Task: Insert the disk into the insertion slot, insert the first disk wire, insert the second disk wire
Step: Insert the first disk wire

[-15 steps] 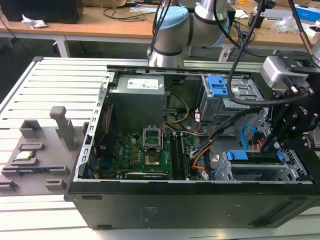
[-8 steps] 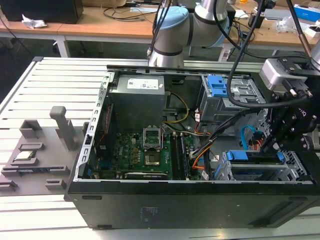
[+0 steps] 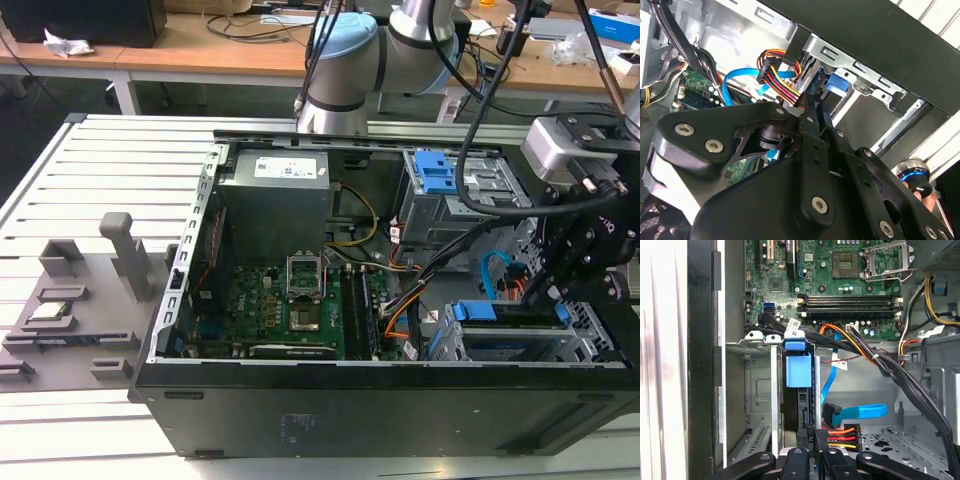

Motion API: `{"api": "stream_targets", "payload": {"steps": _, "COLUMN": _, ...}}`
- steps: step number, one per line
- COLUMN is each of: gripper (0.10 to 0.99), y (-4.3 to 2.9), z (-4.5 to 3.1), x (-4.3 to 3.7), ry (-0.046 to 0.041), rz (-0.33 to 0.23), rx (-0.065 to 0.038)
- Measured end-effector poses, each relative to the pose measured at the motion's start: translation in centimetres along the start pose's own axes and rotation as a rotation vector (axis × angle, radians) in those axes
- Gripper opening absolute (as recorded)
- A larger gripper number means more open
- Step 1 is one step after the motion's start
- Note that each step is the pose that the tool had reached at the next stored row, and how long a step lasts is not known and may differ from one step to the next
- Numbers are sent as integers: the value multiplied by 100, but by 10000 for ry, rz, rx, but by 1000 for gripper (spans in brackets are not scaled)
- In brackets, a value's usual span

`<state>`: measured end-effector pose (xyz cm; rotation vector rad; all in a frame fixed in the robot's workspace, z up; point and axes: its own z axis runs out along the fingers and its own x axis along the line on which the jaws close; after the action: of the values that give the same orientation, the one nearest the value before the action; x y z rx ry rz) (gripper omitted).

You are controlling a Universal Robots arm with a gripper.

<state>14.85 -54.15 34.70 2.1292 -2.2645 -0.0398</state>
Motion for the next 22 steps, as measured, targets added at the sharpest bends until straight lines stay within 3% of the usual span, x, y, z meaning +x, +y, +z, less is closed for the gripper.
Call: {"api": "stream_targets", "payload": {"steps": 22, "gripper": 169, "y": -27, "z": 93, "x": 15, "ry": -37, "rz": -1, "rx": -16}}
